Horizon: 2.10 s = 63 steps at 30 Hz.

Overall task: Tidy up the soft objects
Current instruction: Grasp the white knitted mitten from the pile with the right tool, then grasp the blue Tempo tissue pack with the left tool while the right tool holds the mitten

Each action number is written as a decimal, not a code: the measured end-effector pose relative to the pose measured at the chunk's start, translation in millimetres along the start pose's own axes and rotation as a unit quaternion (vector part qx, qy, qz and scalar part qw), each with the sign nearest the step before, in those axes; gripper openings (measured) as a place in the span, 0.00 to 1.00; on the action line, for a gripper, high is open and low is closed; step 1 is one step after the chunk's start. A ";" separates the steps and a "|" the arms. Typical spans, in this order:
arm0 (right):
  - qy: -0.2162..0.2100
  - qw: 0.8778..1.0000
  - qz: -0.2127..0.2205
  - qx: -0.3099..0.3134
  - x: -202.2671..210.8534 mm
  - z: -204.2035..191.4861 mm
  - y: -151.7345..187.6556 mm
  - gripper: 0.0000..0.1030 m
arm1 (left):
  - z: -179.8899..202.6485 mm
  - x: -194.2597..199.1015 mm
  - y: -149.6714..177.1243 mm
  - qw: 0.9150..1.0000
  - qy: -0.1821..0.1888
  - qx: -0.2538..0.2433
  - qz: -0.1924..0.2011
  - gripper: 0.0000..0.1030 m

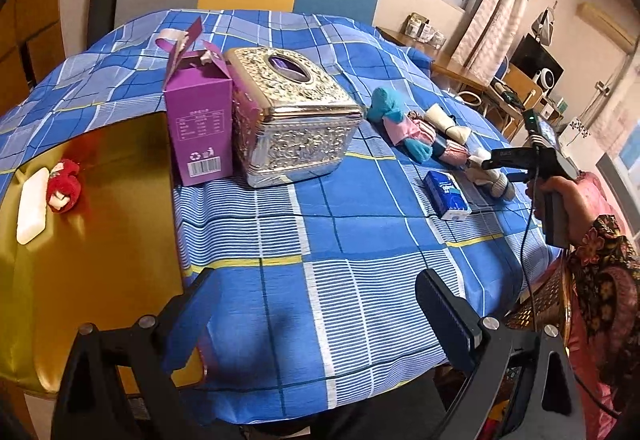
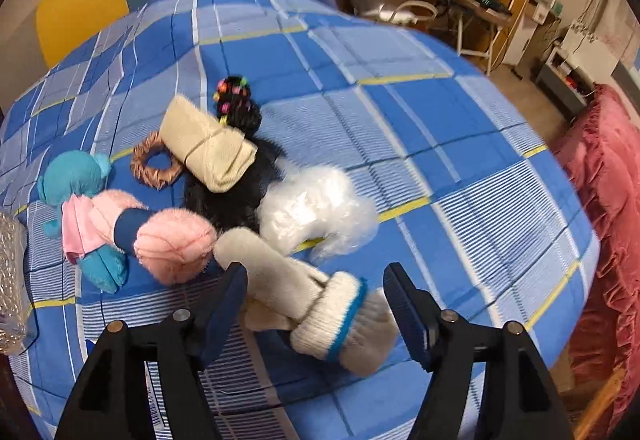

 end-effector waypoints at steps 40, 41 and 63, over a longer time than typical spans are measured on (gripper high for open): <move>-0.184 0.966 0.038 -0.180 14.3 14.3 26.9 0.32 | 176.4 -236.5 -72.9 0.985 -0.014 -0.102 -0.137 0.97; -0.188 0.965 0.039 -0.182 14.4 14.5 26.8 0.32 | 176.8 -240.9 -71.6 0.985 -0.018 -0.105 -0.139 0.95; -0.200 0.973 0.046 -0.109 20.1 -13.8 24.4 0.32 | 114.1 -179.0 -46.4 0.988 0.017 -0.103 -0.110 0.52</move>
Point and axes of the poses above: each gripper's, at about its wrist camera, not at the fingertips, and x roughly against the way its jaws point, z to its right, y to its underside, the point moved 3 cm from there along -x, roughly the way its jaws point, and after that the axes turned 6 degrees about y, right-handed, at the moved point
